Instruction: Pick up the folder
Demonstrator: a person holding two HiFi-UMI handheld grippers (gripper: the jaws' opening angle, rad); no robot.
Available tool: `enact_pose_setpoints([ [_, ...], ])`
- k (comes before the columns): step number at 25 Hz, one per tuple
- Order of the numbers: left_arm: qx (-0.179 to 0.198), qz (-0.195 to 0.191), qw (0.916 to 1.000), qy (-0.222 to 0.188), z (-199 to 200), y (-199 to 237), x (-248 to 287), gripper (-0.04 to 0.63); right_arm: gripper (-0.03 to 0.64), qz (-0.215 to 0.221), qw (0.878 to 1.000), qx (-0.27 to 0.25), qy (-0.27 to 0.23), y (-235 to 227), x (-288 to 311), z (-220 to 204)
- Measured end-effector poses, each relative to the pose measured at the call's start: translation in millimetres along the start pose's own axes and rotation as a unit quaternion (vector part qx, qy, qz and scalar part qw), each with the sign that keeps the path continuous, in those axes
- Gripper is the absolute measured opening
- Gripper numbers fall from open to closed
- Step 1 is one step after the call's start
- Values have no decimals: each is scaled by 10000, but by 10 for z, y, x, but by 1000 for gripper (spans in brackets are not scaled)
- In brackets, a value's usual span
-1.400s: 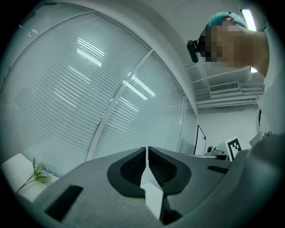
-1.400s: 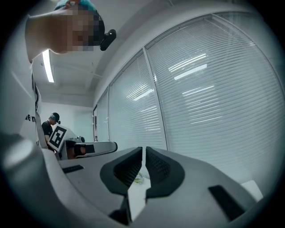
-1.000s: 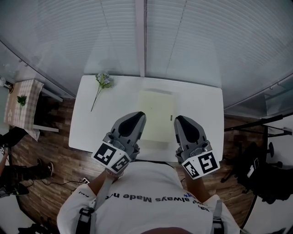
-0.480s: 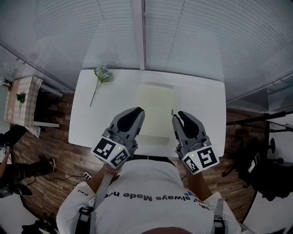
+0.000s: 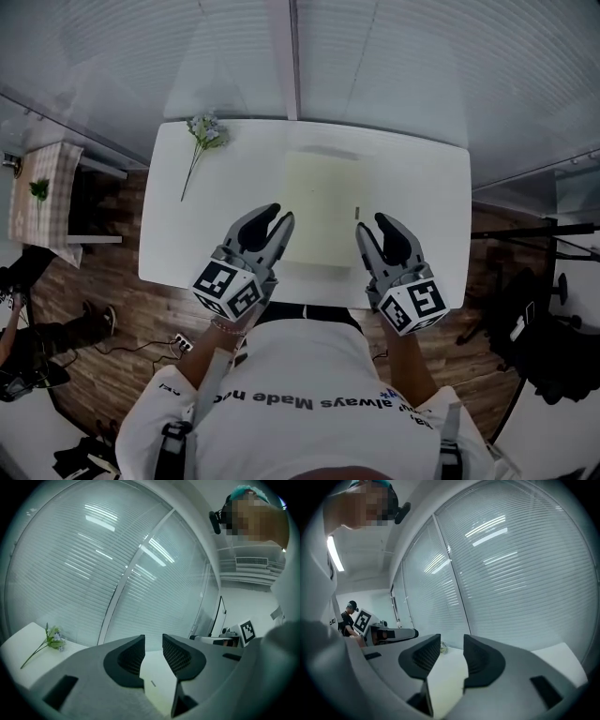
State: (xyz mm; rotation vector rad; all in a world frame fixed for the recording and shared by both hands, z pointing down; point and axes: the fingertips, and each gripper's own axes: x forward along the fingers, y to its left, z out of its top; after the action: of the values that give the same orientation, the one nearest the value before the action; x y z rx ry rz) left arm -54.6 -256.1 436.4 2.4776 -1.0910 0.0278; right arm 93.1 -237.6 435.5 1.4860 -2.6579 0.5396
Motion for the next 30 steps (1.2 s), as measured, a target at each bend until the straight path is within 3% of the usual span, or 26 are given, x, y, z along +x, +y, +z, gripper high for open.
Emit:
enact_pose_setpoints([
  [10, -406, 448, 9951, 778, -858, 627, 202, 141, 208, -134, 9967, 373, 706, -454, 219, -854],
  [19, -774, 568, 9836, 1524, -1672, 1077, 376, 209, 245, -337, 9890, 633, 1296, -835, 413, -1597],
  [30, -1097, 762, 9689, 2085, -2303, 1461, 498, 275, 293, -473, 9730, 1229, 1896, -1116, 558, -2418],
])
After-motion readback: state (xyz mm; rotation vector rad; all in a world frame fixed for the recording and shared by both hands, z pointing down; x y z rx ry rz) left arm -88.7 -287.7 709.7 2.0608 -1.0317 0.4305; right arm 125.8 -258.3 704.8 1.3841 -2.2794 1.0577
